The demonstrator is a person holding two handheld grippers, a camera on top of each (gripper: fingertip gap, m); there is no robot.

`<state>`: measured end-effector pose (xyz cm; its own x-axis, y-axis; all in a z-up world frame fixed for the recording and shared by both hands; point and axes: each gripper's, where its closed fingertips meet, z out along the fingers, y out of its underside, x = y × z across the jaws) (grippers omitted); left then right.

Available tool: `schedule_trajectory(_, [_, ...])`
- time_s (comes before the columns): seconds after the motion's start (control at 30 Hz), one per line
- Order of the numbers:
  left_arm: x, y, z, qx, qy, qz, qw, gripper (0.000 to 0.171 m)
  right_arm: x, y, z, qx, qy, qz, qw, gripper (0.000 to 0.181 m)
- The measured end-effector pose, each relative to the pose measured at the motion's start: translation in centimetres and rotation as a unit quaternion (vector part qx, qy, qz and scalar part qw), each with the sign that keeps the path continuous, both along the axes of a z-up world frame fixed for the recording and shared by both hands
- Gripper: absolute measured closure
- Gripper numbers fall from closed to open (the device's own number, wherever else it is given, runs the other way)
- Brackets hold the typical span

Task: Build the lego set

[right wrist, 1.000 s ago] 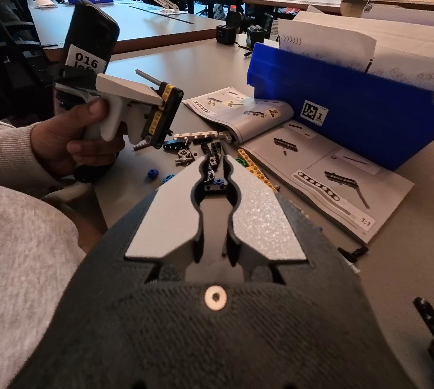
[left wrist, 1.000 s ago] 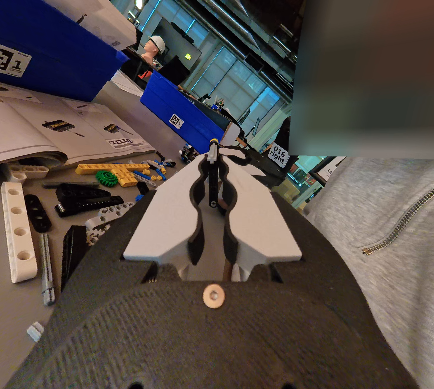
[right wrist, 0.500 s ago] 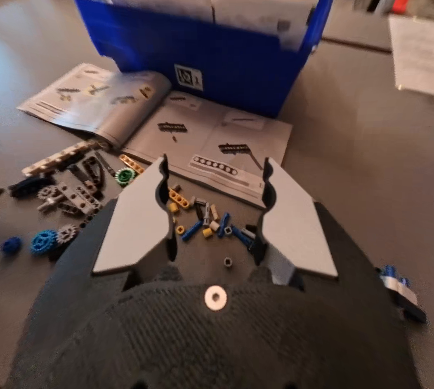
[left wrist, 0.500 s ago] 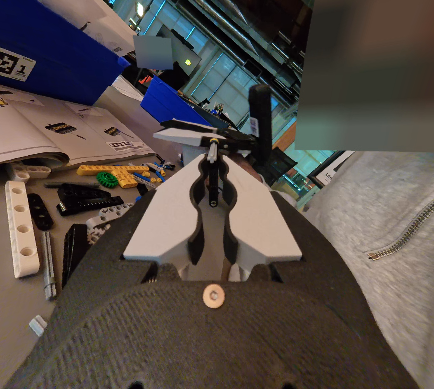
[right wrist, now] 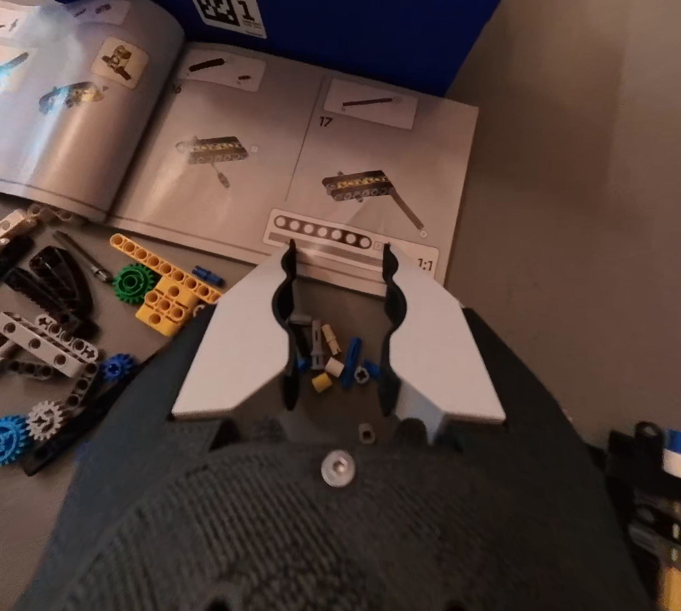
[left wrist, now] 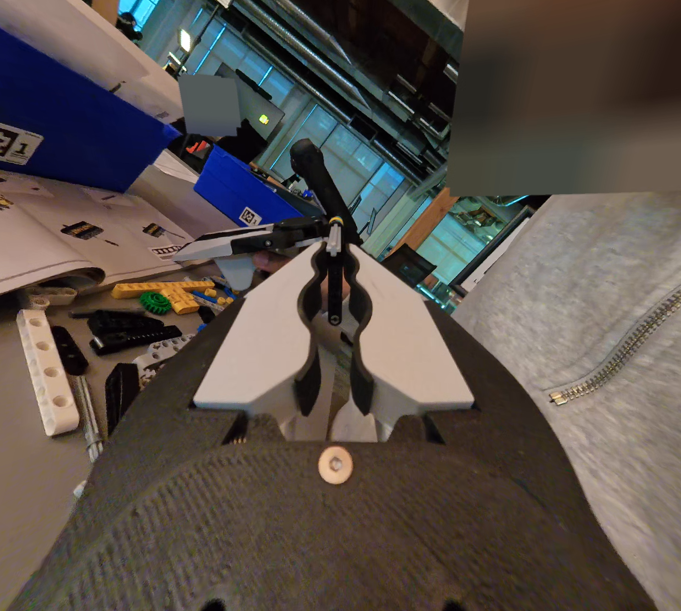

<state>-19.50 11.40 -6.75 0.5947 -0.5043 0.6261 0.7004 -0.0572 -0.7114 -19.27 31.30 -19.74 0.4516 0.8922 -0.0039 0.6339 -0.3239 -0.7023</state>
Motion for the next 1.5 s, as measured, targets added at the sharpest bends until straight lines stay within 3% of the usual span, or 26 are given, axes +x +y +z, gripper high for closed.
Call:
schedule_trajectory(0.17, [-0.6,-0.6,0.5,0.012,-0.027,-0.002,1.0,0.166,-0.1,0.1,0.0,-0.004,-0.016,-0.007,1.0,0.144])
schedule_trajectory(0.37, [-1.0,-1.0,0.7,0.018,-0.039,-0.002,0.999,0.166,-1.1,-1.1,-0.1,0.01,-0.033,0.022,0.999,0.181])
schedule_trajectory(0.57, [-1.0,-1.0,0.8,0.02,-0.036,0.0,0.999,0.166,-2.0,-1.7,1.1,0.037,-0.032,0.041,0.998,0.181])
schedule_trajectory(0.87, [-0.4,-1.9,2.4,0.067,-0.016,0.003,0.998,0.167,-7.8,-8.2,7.9,0.127,0.073,0.16,0.976,0.181])
schedule_trajectory(1.0, [-0.4,-2.5,3.1,0.087,-0.005,0.015,0.996,0.167,-11.6,-14.6,10.2,0.037,0.196,0.258,0.945,0.181])
schedule_trajectory(1.1, [-0.7,-3.2,3.9,0.111,0.007,0.033,0.993,0.167,-13.3,-17.7,9.4,-0.025,0.211,0.31,0.927,0.181])
schedule_trajectory(1.2, [-0.8,-3.3,3.9,0.111,0.009,0.034,0.993,0.167,-12.5,-19.0,9.1,-0.056,0.201,0.33,0.921,0.173])
schedule_trajectory(1.3, [-0.8,-3.3,3.9,0.11,-0.002,0.028,0.994,0.167,-10.5,-16.7,12.5,-0.008,0.27,0.296,0.916,0.181])
schedule_trajectory(1.37, [-0.8,-3.2,3.8,0.109,-0.007,0.025,0.994,0.167,-9.1,-12.8,14.2,0.032,0.308,0.218,0.925,0.181])
schedule_trajectory(1.43, [-0.8,-3.1,3.8,0.107,-0.012,0.023,0.994,0.167,-8.8,-9.3,12.2,0.027,0.26,0.163,0.952,0.181])
schedule_trajectory(1.5, [-0.8,-3.0,3.7,0.104,-0.015,0.02,0.994,0.167,-8.8,-7.9,7.3,-0.015,0.14,0.151,0.979,0.181])
